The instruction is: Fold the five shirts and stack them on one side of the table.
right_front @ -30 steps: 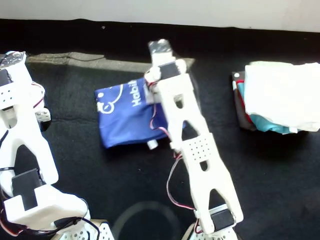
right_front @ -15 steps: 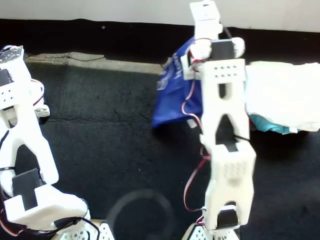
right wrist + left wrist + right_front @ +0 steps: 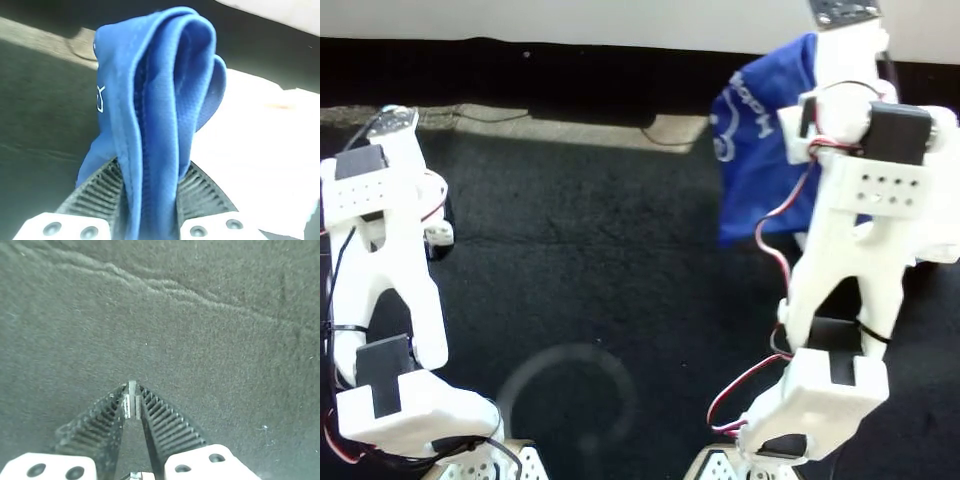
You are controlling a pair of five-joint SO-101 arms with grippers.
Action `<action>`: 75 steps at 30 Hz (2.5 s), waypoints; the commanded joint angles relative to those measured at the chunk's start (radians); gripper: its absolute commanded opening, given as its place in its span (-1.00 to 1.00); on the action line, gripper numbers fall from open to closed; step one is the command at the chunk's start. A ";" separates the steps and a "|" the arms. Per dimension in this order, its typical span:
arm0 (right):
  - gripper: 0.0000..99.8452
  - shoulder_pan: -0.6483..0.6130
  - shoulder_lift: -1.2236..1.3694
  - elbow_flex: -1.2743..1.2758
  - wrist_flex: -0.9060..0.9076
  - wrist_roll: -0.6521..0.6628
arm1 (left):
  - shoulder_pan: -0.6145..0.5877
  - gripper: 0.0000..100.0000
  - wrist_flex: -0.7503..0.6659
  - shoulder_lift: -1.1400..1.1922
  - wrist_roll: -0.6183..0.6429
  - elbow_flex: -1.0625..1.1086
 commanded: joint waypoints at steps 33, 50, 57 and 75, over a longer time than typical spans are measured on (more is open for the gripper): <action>-0.99 0.331 0.130 -0.186 -0.134 0.322 | 0.016 -0.98 -0.028 -0.048 -0.006 0.019; -0.99 0.265 -0.028 -0.232 -0.047 0.374 | 0.015 -0.98 -0.049 -0.048 -0.005 0.025; -0.99 0.318 0.056 -0.071 -0.079 0.420 | 0.015 -0.98 -0.061 -0.048 -0.005 0.027; -0.66 0.461 0.414 -0.062 -0.423 0.416 | 0.015 -0.98 -0.057 -0.048 -0.005 0.027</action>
